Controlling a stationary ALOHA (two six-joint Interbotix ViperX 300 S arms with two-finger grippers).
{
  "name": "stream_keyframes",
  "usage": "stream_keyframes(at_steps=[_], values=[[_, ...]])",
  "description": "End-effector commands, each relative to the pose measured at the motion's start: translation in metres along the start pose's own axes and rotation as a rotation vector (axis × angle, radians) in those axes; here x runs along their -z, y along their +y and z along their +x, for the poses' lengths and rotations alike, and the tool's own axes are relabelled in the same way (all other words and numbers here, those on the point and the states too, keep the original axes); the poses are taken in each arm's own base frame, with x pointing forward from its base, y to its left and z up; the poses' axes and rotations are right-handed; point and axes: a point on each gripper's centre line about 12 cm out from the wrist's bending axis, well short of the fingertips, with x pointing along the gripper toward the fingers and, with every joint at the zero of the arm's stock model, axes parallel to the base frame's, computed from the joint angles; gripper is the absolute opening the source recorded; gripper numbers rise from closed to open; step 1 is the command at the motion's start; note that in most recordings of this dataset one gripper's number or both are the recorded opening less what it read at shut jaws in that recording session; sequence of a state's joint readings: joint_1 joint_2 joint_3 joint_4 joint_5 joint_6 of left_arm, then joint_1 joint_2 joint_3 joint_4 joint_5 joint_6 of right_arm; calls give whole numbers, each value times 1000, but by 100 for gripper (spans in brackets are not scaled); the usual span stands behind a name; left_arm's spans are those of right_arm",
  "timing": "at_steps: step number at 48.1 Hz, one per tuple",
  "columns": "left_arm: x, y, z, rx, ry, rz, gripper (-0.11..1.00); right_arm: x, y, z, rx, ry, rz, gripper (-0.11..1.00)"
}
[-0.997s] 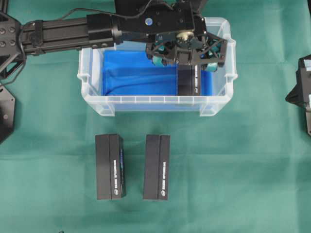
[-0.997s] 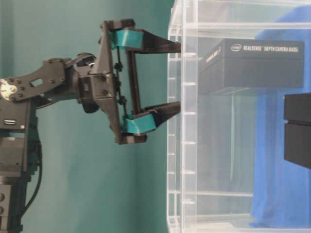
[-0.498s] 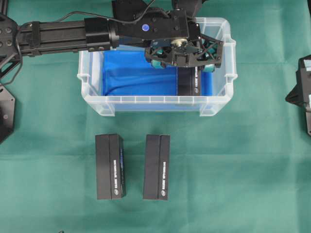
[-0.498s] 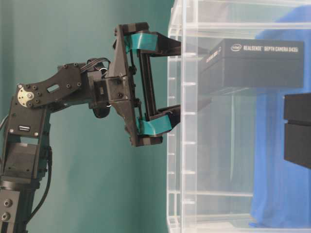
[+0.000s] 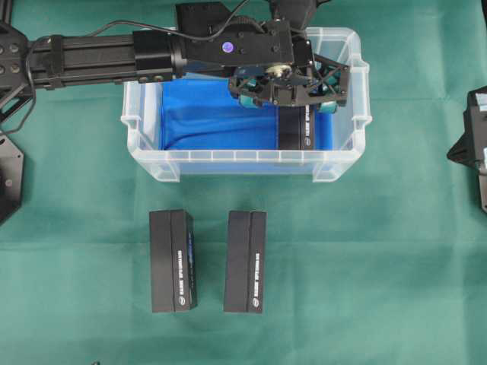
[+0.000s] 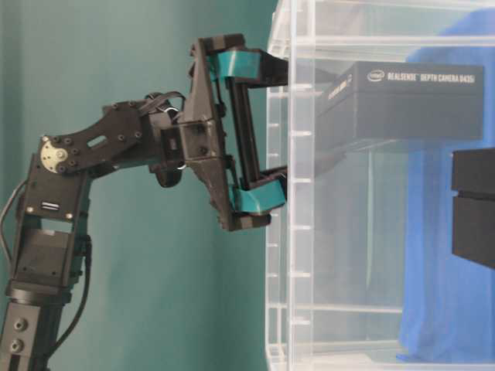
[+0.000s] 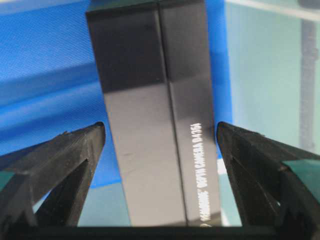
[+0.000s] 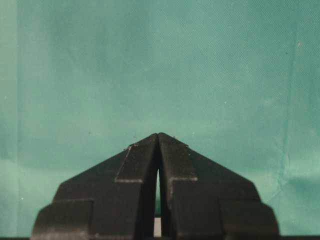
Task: Take the box out of the case with the left arm.
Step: 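Lower the left gripper around the right box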
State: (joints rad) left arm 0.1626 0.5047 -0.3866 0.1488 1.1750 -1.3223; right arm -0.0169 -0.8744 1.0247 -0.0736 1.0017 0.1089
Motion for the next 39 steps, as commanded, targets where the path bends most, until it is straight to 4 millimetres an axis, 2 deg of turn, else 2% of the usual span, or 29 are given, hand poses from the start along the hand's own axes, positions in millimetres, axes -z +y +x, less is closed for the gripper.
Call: stream_keyframes(at_steps=[1,27,39], values=[[-6,-2,-28,54,-22,-9,94,-8,0,-5,-4,-21,7,0],[1,5,-9,46,-14,-13,94,-8,0,-6,-4,-23,7,0],[2,7,-6,42,-12,-11,94,-8,0,-5,-4,-21,7,0]])
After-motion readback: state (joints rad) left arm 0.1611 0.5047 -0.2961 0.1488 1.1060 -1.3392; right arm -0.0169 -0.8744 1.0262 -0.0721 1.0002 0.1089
